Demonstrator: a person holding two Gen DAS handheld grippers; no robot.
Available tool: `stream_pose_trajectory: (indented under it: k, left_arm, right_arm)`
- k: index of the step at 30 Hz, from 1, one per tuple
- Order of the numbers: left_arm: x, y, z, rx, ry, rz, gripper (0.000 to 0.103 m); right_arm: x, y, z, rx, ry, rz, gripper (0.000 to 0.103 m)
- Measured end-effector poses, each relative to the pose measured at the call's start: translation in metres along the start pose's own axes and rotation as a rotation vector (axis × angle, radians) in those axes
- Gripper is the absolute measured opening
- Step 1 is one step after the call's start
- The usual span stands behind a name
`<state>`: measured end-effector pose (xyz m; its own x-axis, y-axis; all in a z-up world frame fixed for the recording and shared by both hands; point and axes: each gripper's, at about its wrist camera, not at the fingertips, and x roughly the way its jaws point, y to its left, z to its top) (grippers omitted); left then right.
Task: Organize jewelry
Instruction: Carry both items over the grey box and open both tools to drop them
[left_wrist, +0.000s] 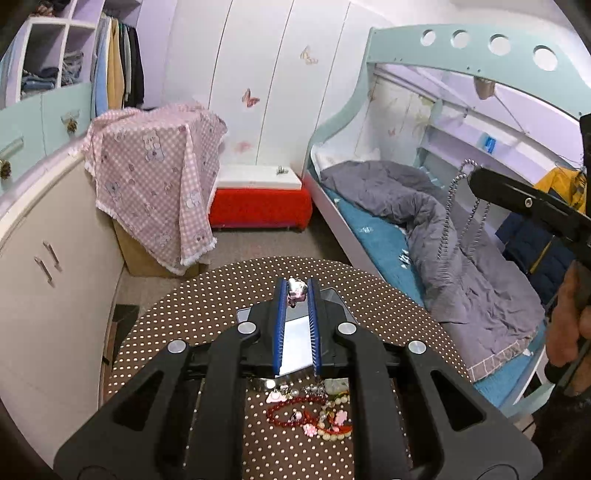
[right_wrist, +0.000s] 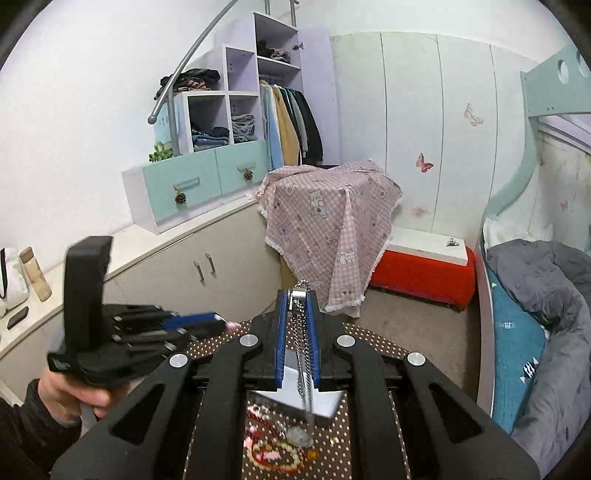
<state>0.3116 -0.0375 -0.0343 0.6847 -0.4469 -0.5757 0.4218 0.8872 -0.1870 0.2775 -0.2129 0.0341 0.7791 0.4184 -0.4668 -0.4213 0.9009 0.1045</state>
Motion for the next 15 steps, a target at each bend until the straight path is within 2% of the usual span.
stream_pose_trajectory:
  k: [6,9,10,11,12,13,14,15]
  left_arm:
    - [0.045,0.007,0.002,-0.006,0.103,0.004,0.012]
    - [0.069,0.011,-0.004,-0.005,0.169,0.048,0.015]
    - [0.075,0.015,-0.007,-0.015,0.185,0.059,0.044]
    - [0.078,0.021,-0.010,-0.040,0.188,0.065,0.091]
    - [0.076,0.026,-0.012,-0.059,0.166,0.068,0.097]
    - [0.072,0.032,-0.014,-0.078,0.135,0.083,0.097]
    - [0.069,0.034,-0.015,-0.088,0.132,0.097,0.097]
    - [0.067,0.035,-0.015,-0.095,0.128,0.102,0.097]
  right_arm:
    - [0.050,-0.009,-0.011,0.060,0.088,0.018,0.009]
    - [0.077,-0.022,-0.024,0.109,0.165,0.010,0.013]
    - [0.081,-0.026,-0.029,0.127,0.183,-0.005,0.016]
    - [0.086,-0.032,-0.036,0.153,0.202,-0.027,0.027]
    - [0.087,-0.038,-0.042,0.176,0.211,-0.052,0.047]
    - [0.086,-0.041,-0.045,0.184,0.208,-0.067,0.060]
    - [0.081,-0.043,-0.049,0.189,0.192,-0.081,0.078]
    - [0.076,-0.045,-0.054,0.199,0.180,-0.097,0.087]
